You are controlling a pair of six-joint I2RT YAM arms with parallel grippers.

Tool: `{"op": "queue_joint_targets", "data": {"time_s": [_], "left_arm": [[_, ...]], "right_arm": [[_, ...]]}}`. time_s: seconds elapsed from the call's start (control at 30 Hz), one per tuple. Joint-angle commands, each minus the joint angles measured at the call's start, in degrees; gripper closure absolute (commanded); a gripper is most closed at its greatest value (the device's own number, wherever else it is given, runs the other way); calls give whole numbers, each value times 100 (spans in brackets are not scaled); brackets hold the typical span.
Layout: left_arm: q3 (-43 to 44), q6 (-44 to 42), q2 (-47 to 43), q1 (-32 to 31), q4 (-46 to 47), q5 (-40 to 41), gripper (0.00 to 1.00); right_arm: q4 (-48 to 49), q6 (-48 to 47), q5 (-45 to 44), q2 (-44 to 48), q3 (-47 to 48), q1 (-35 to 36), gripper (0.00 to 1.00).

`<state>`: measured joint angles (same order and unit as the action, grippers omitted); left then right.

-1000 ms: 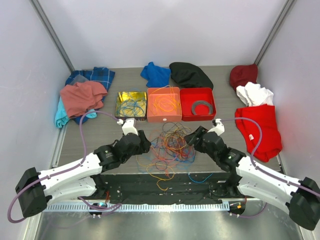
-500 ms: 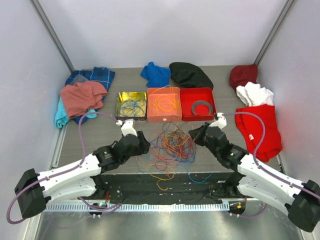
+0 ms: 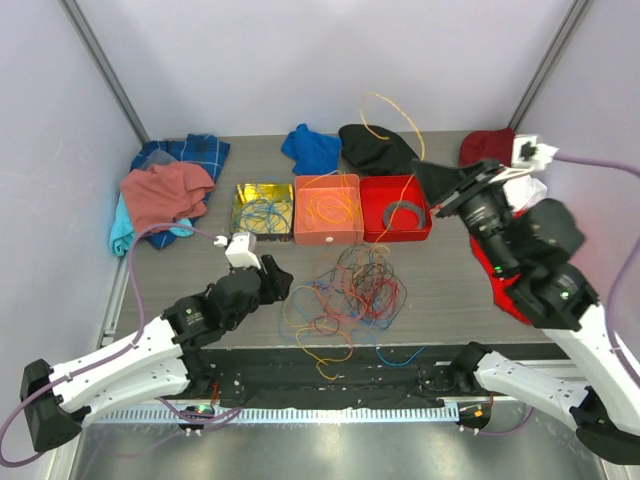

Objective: Untangle the cables

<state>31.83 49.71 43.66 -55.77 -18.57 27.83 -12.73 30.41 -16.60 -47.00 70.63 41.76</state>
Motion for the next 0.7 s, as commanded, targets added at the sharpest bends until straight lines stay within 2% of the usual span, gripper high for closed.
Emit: {"op": "queue_joint_targets", "data": {"time_s": [0.0,0.17,0.27,0.3,0.37,0.4,0.47,0.67], "left_arm": [[385,-506,-191,-22,353,231,46],[560,-945,-323,-31,766,126,41],[561,-1192,-428,-22,1170,29,35],[561,-1209,-463,-22,1328,20,24],[569,-1201,-472,-22,1469,29,11],[622,-1253,-472,-22,1644,-75,0],[675,-1595,-437,-22,1935,-734,0],[571,-1666,-235,-22,3216,-1305,0]], "right_arm": [[-405,-624,447,-168,1074,-19,99],[-528,-791,517,-344,1979,-27,99],[-599,-783,640,-423,2191,-19,99],[-625,-800,649,-441,2261,-27,99],[-695,-853,684,-563,2576,-19,99],[-704,-870,711,-599,2683,-19,99],[-818,-897,772,-783,3061,-27,99],[-942,-862,939,-1117,3606,-27,99]]}}
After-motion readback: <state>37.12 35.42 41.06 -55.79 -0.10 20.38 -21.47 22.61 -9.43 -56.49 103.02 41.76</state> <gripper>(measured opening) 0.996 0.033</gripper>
